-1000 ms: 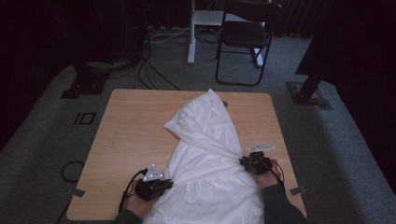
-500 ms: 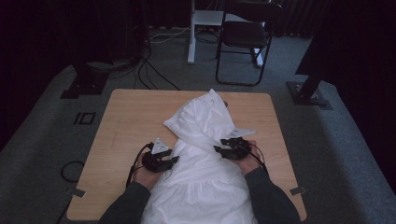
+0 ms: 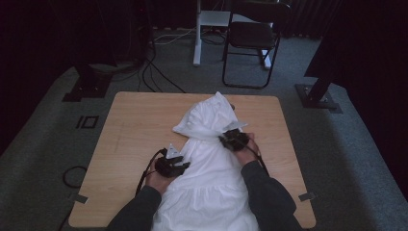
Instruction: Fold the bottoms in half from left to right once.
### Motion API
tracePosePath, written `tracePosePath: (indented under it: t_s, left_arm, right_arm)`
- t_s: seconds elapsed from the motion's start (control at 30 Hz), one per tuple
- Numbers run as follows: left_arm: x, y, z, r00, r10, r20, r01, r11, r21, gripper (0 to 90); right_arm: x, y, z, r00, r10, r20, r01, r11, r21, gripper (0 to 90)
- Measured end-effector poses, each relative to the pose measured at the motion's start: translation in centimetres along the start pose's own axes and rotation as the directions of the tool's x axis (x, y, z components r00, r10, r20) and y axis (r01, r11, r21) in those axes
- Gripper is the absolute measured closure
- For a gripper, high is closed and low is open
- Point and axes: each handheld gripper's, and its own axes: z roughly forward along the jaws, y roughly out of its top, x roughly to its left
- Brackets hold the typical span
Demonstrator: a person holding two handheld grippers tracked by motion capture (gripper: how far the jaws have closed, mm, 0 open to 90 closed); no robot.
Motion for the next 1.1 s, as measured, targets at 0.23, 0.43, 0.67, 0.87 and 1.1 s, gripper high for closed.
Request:
tracePosePath:
  t_s: [0.23, 0.43, 0.67, 0.87, 1.1]
  left_arm:
    - [-0.4, -0.1, -0.1, 0.9996, 0.016, 0.023, -0.016, 0.9999, 0.004, 73.3]
    - [-1.5, -0.7, -1.0, 0.9984, 0.047, 0.030, -0.048, 0.9987, 0.016, 82.4]
    - [-3.5, -3.2, -3.5, 0.9956, 0.050, 0.080, -0.052, 0.9986, 0.015, 81.7]
    - [-4.5, -4.5, -5.2, 0.9903, 0.092, 0.104, -0.097, 0.9946, 0.038, 74.1]
    - [-2.8, -1.0, -6.0, 0.9973, 0.072, 0.011, -0.072, 0.9963, -0.047, 62.4]
  right_arm:
    - [-6.2, -2.4, 0.0, 0.9630, 0.257, 0.082, -0.258, 0.966, 0.004, 85.0]
    - [-5.3, -5.1, 0.7, 0.9702, 0.233, 0.068, -0.237, 0.970, 0.059, 86.1]
    - [-2.8, -7.3, -2.3, 0.9855, 0.167, 0.030, -0.169, 0.981, 0.091, 86.1]
    - [-1.0, -9.1, -4.8, 0.9882, 0.151, -0.025, -0.147, 0.983, 0.114, 84.3]
    - [-1.2, -6.5, -5.8, 0.9905, 0.120, -0.067, -0.119, 0.993, 0.022, 58.7]
